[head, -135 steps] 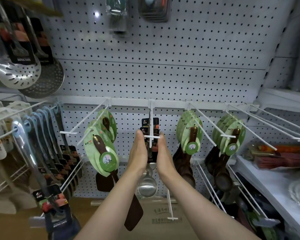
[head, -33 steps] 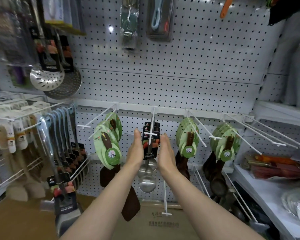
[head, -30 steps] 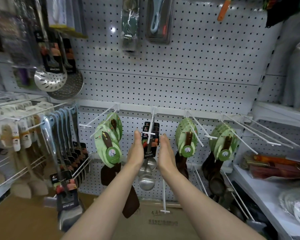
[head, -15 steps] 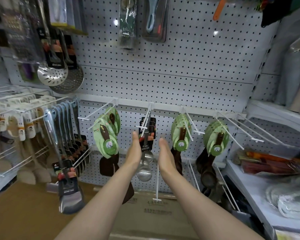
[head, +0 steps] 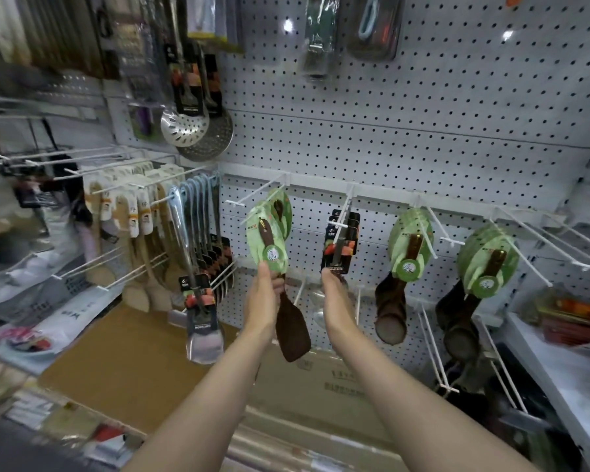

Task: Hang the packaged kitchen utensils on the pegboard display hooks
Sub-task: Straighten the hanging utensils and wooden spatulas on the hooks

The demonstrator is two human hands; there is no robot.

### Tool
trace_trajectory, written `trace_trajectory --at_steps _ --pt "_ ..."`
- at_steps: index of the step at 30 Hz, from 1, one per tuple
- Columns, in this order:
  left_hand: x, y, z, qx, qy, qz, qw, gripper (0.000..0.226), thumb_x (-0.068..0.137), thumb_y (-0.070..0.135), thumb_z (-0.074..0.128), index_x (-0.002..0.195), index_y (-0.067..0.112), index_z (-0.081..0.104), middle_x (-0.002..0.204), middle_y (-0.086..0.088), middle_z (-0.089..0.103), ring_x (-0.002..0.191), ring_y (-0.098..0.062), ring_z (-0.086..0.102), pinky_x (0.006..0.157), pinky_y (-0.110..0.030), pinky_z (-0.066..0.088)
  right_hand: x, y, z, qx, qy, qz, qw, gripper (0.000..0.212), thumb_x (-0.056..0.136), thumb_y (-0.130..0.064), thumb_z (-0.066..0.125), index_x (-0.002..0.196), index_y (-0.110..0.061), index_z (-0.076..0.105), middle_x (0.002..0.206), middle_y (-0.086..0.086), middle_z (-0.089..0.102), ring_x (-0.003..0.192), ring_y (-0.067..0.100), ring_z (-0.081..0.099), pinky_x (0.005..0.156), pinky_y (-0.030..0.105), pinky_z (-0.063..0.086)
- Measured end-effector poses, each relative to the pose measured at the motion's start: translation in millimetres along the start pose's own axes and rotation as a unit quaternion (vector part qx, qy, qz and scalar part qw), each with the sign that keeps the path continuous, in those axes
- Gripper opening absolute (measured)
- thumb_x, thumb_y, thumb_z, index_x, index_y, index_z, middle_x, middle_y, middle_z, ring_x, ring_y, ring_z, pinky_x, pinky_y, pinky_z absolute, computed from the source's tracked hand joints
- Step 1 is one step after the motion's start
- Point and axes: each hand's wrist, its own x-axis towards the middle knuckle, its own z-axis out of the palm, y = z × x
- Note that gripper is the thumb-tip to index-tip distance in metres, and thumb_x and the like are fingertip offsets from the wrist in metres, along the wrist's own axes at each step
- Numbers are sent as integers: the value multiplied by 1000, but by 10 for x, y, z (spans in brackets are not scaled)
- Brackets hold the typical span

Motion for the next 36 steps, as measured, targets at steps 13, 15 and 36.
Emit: trace_trajectory --at_steps 13,15,36 --pt "795 193 -429 26 39 -6 999 51 97 46 61 134 11 57 125 -1 60 110 -18 55 95 -33 42 35 -81 449 4 -13 37 999 62 106 -55 31 158 -20 31 165 0 27 153 21 22 121 38 20" --pt "942 199 -426 19 20 -12 1000 45 94 46 65 125 13 62 124 -4 65 110 -21 62 100 -37 48 110 -120 551 10 -3 33 999 62 106 -55 32 157 -21 32 165 1 26 153 20 22 121 36 19" --pt "1543 299 -704 -58 -158 -31 985 8 89 20 77 92 13 73 87 -7 78 76 -22 75 63 -30 61 163 91 1528 85 180 27 980 46 104 -55 39 115 -23 71 90 0 79 91 4 67 70 20 37"
